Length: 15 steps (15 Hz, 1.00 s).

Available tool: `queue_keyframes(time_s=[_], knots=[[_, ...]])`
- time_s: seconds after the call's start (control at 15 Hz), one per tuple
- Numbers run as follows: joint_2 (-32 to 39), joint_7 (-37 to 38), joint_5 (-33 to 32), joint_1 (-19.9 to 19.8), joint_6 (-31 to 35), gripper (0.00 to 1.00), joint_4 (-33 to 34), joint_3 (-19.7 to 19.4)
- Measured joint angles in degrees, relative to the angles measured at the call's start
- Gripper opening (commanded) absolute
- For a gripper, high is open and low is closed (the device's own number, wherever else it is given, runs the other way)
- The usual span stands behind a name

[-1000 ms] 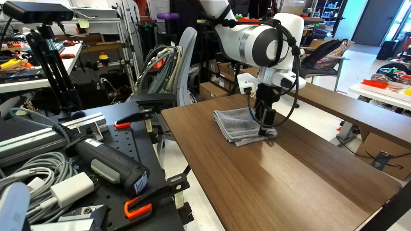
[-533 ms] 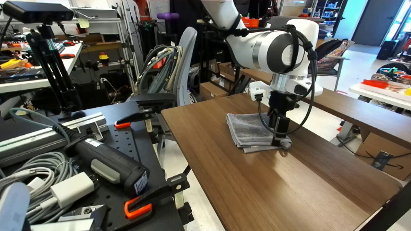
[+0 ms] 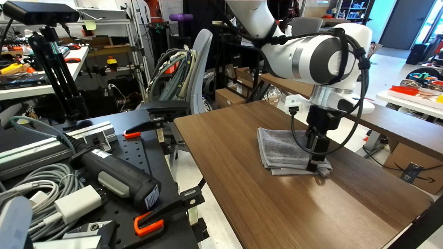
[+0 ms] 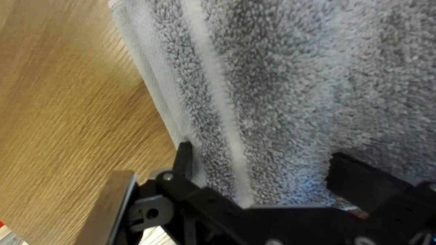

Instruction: Move the towel to the right

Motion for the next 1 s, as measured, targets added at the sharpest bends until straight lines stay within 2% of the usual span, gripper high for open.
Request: queue_keyframes(time_s=[0.6, 1.0], knots=[[1.8, 3.7, 1.0, -8.4, -4.3, 1.0, 5.0, 0.0], [2.5, 4.3, 1.0, -8.6, -5.1, 1.0, 7.2, 0.7]])
